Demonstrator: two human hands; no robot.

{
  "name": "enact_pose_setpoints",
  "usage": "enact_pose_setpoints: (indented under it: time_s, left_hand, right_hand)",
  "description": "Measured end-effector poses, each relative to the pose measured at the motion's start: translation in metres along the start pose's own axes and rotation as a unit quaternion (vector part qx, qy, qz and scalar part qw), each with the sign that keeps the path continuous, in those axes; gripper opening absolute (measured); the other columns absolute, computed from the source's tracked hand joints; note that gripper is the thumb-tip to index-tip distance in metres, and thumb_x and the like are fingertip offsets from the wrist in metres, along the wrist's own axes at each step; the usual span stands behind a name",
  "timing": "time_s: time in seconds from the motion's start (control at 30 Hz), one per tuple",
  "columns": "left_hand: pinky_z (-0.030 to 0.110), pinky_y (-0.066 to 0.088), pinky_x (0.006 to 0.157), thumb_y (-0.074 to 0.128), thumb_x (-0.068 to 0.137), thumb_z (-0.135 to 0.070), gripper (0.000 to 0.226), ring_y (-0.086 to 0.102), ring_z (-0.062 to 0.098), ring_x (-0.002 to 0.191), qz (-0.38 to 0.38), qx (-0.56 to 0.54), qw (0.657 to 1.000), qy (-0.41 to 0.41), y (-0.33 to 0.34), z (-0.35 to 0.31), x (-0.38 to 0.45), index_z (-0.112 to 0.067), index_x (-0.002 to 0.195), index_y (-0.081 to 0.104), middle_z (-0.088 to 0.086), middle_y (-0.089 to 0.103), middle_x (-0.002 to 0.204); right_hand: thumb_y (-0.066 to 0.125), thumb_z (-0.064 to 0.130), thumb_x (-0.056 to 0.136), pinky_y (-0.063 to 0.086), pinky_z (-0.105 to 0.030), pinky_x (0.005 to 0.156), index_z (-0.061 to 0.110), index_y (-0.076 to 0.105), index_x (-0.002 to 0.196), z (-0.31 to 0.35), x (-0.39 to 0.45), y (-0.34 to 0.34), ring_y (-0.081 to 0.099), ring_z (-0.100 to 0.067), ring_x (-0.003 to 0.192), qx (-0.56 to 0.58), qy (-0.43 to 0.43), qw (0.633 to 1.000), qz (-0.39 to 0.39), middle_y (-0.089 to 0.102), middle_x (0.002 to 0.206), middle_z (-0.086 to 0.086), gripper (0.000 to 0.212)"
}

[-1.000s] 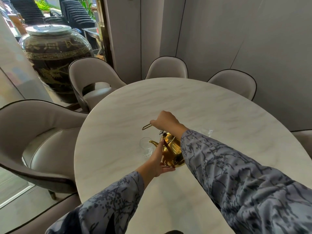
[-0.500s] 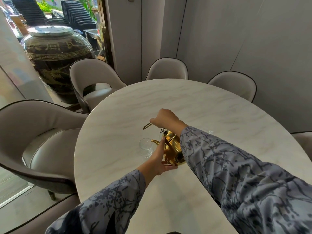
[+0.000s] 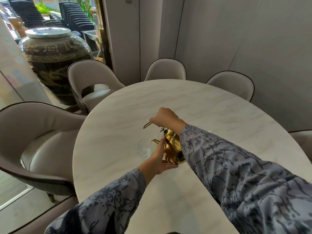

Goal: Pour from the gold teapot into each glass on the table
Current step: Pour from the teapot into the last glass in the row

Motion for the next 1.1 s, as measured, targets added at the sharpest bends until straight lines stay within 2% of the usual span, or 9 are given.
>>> enact_pose_setpoints:
  time_s: [0.1,0.23,0.5,0.7,1.1]
  left_hand:
    - [0.048,0.062,0.07,0.058,0.079,-0.072,0.092,0.051,0.045,0.13,0.0,0.001,1.0,-0.002,0.0019,-0.0001,-0.0014,-0.023,0.152,0.029,0.017,0.033,0.158]
    - [0.046,0.062,0.062,0.058,0.078,-0.073,0.094,0.051,0.045,0.13,0.0,0.001,1.0,-0.003,0.0036,-0.0003,-0.0019,-0.023,0.152,0.029,0.018,0.034,0.157]
    - [0.048,0.061,0.07,0.058,0.079,-0.073,0.092,0.053,0.046,0.128,0.003,0.006,1.0,-0.001,0.0067,-0.0016,-0.0038,-0.022,0.151,0.029,0.019,0.036,0.156]
    - [0.051,0.06,0.082,0.055,0.082,-0.071,0.087,0.051,0.046,0.129,0.008,0.013,1.0,0.001,0.0071,-0.0007,-0.0038,-0.024,0.151,0.03,0.017,0.034,0.157]
    - [0.05,0.06,0.081,0.055,0.081,-0.072,0.088,0.052,0.045,0.128,0.009,0.02,1.0,0.0,0.0036,0.0027,-0.0013,-0.022,0.149,0.033,0.018,0.036,0.155]
  right_hand:
    - [0.059,0.029,0.086,0.037,-0.027,0.053,0.013,0.048,0.063,-0.0008,-0.0002,-0.0017,0.048,-0.019,0.058,-0.001,0.0,1.0,0.0,0.055,0.066,-0.002,0.03]
    - [0.059,0.028,0.084,0.039,-0.029,0.056,0.012,0.051,0.064,-0.001,-0.0005,-0.0034,0.052,-0.022,0.062,0.001,0.0,1.0,-0.001,0.058,0.068,-0.003,0.027]
    - [0.059,0.027,0.084,0.038,-0.029,0.056,0.012,0.05,0.063,-0.0016,-0.0014,-0.0062,0.05,-0.021,0.06,0.001,-0.002,1.0,-0.004,0.056,0.067,-0.003,0.027]
    - [0.058,0.026,0.083,0.037,-0.028,0.054,0.012,0.051,0.061,-0.0033,-0.0025,-0.0054,0.051,-0.022,0.06,0.002,-0.001,1.0,-0.001,0.057,0.065,-0.003,0.027]
    - [0.058,0.028,0.085,0.039,-0.028,0.055,0.013,0.052,0.063,-0.0048,-0.0042,0.0005,0.053,-0.022,0.061,0.001,0.001,1.0,0.0,0.059,0.066,-0.003,0.027]
Point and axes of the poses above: each hand's wrist, its own x-axis towards the middle knuckle, its own y-axis out of the palm, z = x × y, the point moved 8 cm from there along x, towards the middle knuckle
